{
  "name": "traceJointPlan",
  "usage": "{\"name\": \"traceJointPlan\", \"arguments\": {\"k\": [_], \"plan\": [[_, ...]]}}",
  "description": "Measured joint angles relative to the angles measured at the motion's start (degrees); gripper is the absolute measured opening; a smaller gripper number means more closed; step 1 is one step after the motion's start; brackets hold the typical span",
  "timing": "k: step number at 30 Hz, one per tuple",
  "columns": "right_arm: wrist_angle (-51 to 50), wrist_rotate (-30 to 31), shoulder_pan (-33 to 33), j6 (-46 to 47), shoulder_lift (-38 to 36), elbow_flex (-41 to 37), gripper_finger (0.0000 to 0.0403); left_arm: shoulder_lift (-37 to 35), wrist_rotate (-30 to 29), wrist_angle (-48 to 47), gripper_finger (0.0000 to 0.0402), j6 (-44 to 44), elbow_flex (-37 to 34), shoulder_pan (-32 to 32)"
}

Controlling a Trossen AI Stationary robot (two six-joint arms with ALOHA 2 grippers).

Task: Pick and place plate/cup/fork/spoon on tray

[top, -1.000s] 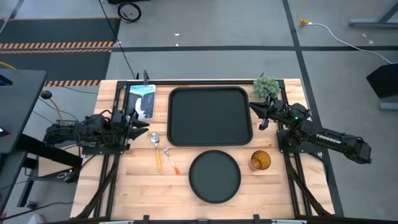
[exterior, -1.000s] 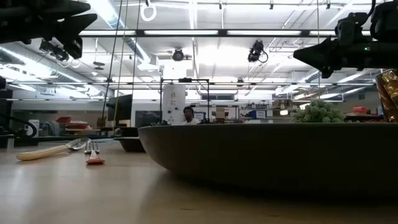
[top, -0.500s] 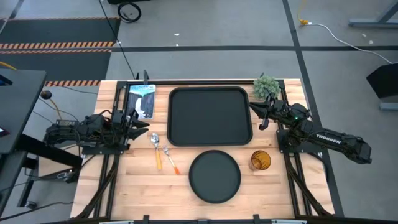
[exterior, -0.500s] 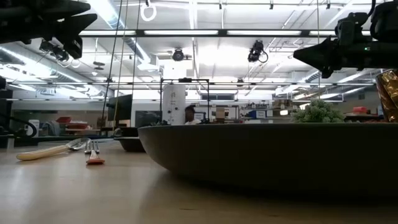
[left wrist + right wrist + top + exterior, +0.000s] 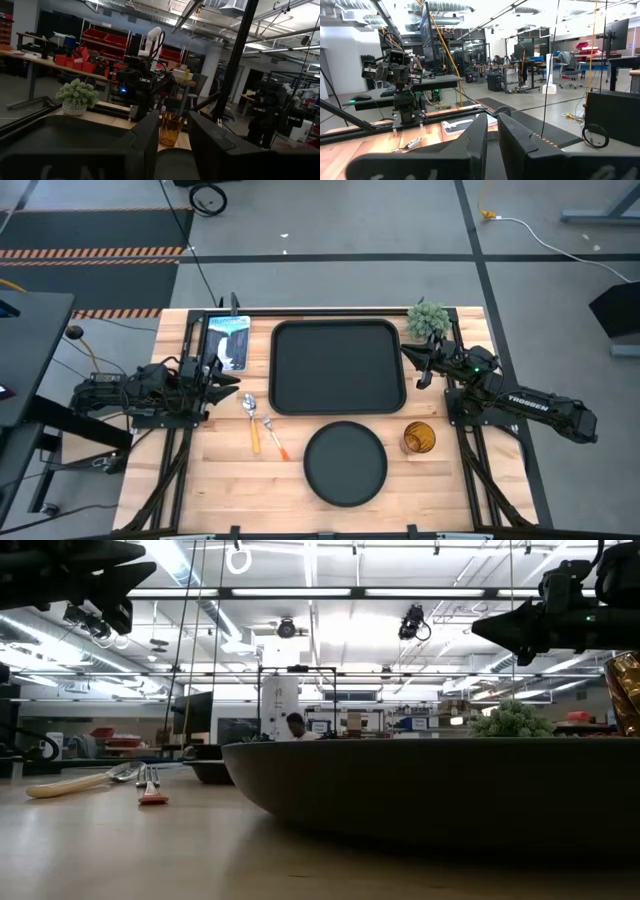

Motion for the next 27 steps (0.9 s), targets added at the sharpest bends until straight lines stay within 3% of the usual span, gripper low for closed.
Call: {"name": "traceJointPlan", "arguments": {"k": [9, 19, 27], "plan": [[4.39, 1.34, -0.13, -0.59, 0.01, 0.02, 0.0050, -0.01, -0.03, 1.37, 0.0110, -1.79, 0.02, 0.01], [11.57, 1.88, 0.17, 9.65, 0.01, 0.01, 0.0050, -0.01, -1.14, -0.68, 0.0110, 1.92, 0.01, 0.01], [11.81, 1.87, 2.51, 23.78, 0.01, 0.02, 0.0050, 0.01, -1.11, -10.04, 0.0110, 6.26, 0.00, 0.00]]}}
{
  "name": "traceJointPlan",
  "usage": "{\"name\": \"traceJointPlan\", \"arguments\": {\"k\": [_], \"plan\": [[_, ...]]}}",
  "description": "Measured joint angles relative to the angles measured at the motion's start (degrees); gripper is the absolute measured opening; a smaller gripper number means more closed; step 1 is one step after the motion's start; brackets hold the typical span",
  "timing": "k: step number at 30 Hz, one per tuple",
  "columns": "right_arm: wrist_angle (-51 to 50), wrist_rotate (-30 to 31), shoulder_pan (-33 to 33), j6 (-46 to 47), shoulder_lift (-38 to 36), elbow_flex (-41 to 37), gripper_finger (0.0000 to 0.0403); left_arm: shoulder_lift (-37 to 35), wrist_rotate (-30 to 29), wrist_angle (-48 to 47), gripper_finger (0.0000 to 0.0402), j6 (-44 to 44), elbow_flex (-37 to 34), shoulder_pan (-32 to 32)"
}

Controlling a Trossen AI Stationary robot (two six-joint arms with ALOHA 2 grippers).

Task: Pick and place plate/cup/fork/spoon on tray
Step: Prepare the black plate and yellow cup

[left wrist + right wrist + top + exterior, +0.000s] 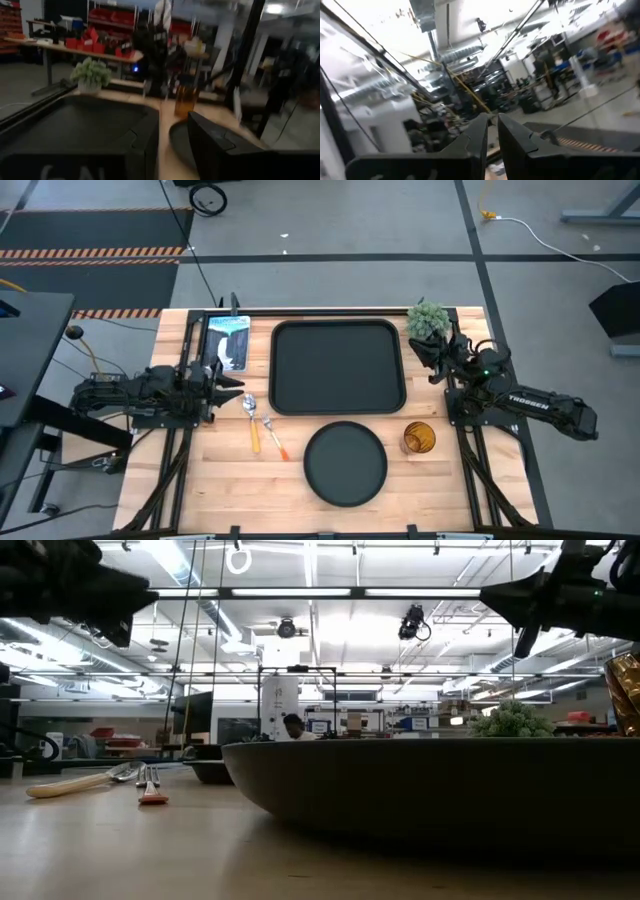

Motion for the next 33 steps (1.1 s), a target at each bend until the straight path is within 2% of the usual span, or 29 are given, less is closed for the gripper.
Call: {"name": "traceJointPlan", "arguments": {"k": [6, 10, 15, 19, 22, 24, 26, 33], "plan": [[-0.02, 6.58, 1.42, 6.25, 0.47, -0.01, 0.0050, 0.00, -0.02, -3.34, 0.0110, 0.20, 0.00, 0.00], [0.06, 7.53, 2.11, 7.68, 1.86, -0.01, 0.0050, 0.00, -0.81, -2.76, 0.0110, -2.00, 0.00, 0.02], [0.14, 4.27, 4.16, 8.53, 4.69, -0.02, 0.0050, 0.00, -1.32, -2.63, 0.0110, -4.02, 0.00, 0.02], [0.33, 4.06, 6.52, 12.45, 7.46, 0.02, 0.0050, 0.01, -1.67, -0.35, 0.0110, -6.40, 0.00, 0.01], [-1.32, -0.48, 7.49, 9.04, 9.44, 2.01, 0.0050, 0.02, -4.04, 1.12, 0.0110, -8.00, 0.00, 0.00], [-4.42, -3.82, 8.43, 6.03, 10.62, 4.72, 0.0050, 0.11, -6.54, 1.97, 0.0110, -9.23, 0.00, 0.01], [-9.47, -4.37, 9.84, 3.45, 12.04, 7.84, 0.0050, 0.15, -8.53, 2.53, 0.0110, -9.36, 0.00, 0.01], [-26.42, 3.67, 14.62, -1.45, 18.32, 17.70, 0.0050, 0.37, -9.33, 2.78, 0.0110, -13.18, 0.00, -0.05]]}}
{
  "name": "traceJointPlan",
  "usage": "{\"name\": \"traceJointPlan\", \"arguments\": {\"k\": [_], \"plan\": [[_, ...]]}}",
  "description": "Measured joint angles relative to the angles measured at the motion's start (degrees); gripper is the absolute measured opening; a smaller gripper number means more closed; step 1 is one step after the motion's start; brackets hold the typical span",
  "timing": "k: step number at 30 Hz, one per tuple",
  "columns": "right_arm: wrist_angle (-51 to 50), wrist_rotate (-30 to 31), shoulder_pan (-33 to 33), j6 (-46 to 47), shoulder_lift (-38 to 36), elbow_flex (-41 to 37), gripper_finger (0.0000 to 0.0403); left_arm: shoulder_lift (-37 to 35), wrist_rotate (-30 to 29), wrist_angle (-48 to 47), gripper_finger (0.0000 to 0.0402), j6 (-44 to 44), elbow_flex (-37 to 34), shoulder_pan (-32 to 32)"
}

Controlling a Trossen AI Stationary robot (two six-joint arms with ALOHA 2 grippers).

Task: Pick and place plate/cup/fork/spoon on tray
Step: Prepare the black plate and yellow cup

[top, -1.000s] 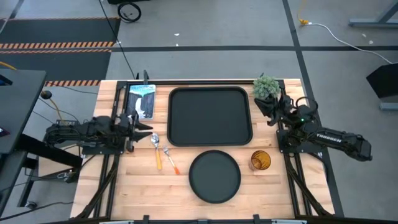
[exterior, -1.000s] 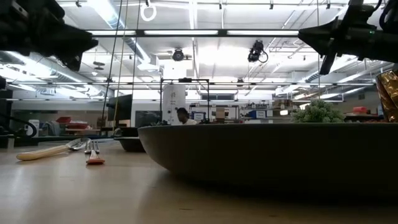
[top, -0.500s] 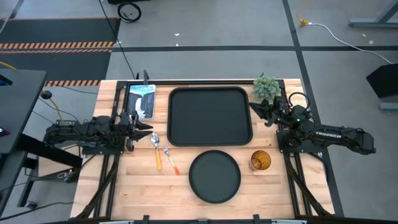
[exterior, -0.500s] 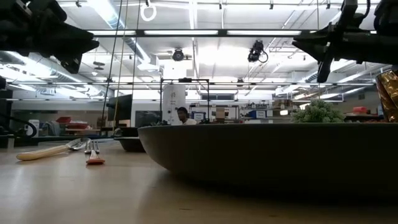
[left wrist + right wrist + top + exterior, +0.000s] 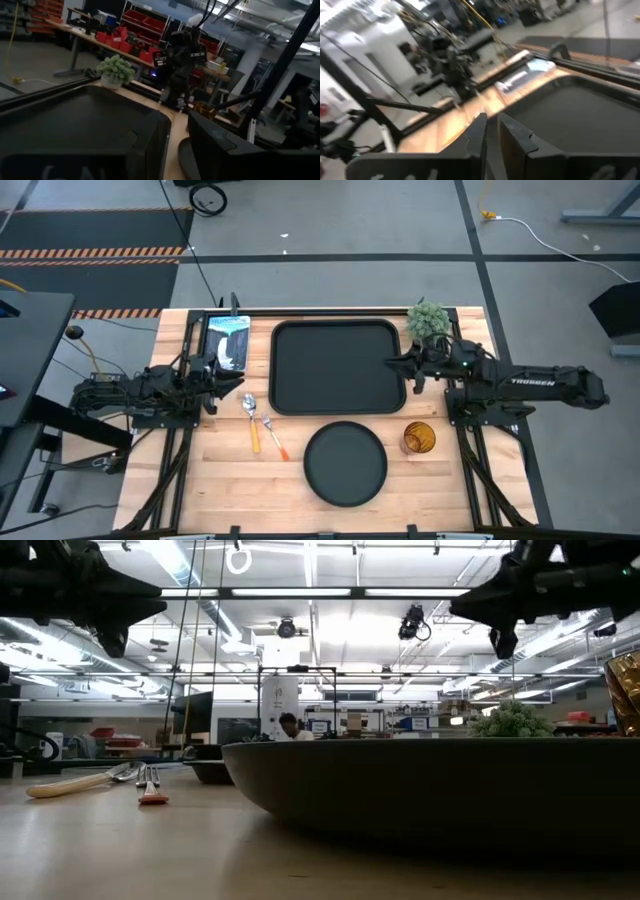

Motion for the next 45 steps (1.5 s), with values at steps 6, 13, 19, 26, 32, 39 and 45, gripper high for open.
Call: {"name": "traceJointPlan", "arguments": {"k": [6, 13, 19, 26, 32, 39, 45], "plan": [[-4.29, 4.88, 4.14, -0.46, 7.13, 6.51, 0.0050, 0.00, 0.02, -1.18, 0.0110, -0.61, 0.00, 0.00], [-17.07, 9.87, 8.86, 0.87, 15.12, 15.14, 0.0050, 0.00, 0.04, -1.42, 0.0110, -0.28, 0.00, -0.02], [-27.92, 14.61, 13.74, 2.20, 19.43, 22.25, 0.0050, 0.00, 0.04, -1.27, 0.0110, -0.63, 0.00, -0.02], [-44.06, 17.78, 19.23, 8.69, 23.35, 28.98, 0.0050, 0.00, 0.50, -1.21, 0.0110, -0.96, 0.00, 0.00], [-61.99, 19.92, 23.17, 13.54, 26.37, 37.89, 0.0050, 0.00, 0.19, -0.90, 0.0110, -0.37, 0.00, 0.00], [-82.04, 17.77, 24.57, 21.88, 28.16, 46.21, 0.0050, 5.25, -1.61, 3.04, 0.0110, -2.51, 0.01, 0.02], [-97.22, 5.93, 25.13, 28.45, 31.36, 45.25, 0.0050, 16.29, -1.66, 10.93, 0.0110, -3.63, 0.00, 0.02]]}}
